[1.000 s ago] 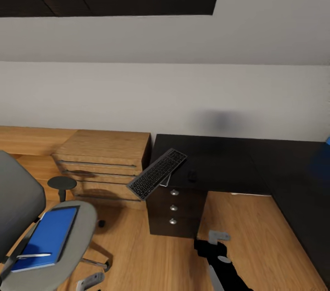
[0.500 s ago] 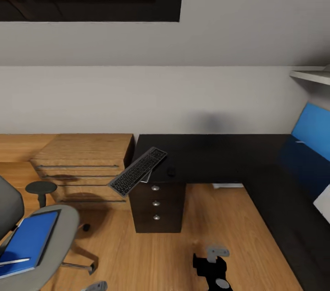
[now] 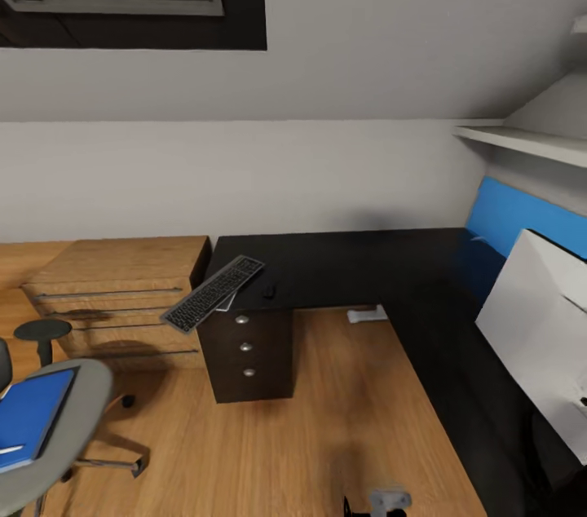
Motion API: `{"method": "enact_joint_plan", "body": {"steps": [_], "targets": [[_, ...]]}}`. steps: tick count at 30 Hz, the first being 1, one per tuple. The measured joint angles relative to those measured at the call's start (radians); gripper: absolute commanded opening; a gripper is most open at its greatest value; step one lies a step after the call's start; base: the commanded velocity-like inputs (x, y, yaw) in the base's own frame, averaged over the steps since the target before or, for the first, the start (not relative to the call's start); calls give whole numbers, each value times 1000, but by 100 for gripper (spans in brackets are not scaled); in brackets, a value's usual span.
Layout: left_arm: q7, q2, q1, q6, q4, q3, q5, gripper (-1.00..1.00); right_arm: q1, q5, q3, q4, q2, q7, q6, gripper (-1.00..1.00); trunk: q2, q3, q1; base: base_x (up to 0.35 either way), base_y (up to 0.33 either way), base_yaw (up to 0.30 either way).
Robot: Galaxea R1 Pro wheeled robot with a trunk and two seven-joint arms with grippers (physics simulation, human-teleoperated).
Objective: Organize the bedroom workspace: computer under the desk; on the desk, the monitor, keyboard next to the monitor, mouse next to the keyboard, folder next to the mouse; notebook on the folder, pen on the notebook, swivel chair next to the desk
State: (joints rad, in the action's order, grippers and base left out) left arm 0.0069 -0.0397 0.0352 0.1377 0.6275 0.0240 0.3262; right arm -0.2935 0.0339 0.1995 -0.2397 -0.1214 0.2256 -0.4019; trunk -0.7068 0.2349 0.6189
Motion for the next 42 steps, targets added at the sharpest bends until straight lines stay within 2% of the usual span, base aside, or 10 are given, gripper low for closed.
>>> {"method": "enact_joint_plan", "body": {"steps": [2,6,16,42], "targets": [[0,1,0,-106,-91,1,0,100,0,-1,6,35,0,-3,-48,100,0,-1,0,-233,-82,-9],[0,1,0,-141,-127,0,1,100,0,-1,6,46,1,-7,-63,100,0,-1,0,-100,-32,-4],[1,0,0,-150,-147,3,4,100,0,-2,5,52,2,-8,-67,100,0,-1,0,-109,-3,0],[4,2,0,-152,-154,4,4,100,0,-1,8,64,-4,-9,-69,100,0,-1,0,-332,0,0]]}}
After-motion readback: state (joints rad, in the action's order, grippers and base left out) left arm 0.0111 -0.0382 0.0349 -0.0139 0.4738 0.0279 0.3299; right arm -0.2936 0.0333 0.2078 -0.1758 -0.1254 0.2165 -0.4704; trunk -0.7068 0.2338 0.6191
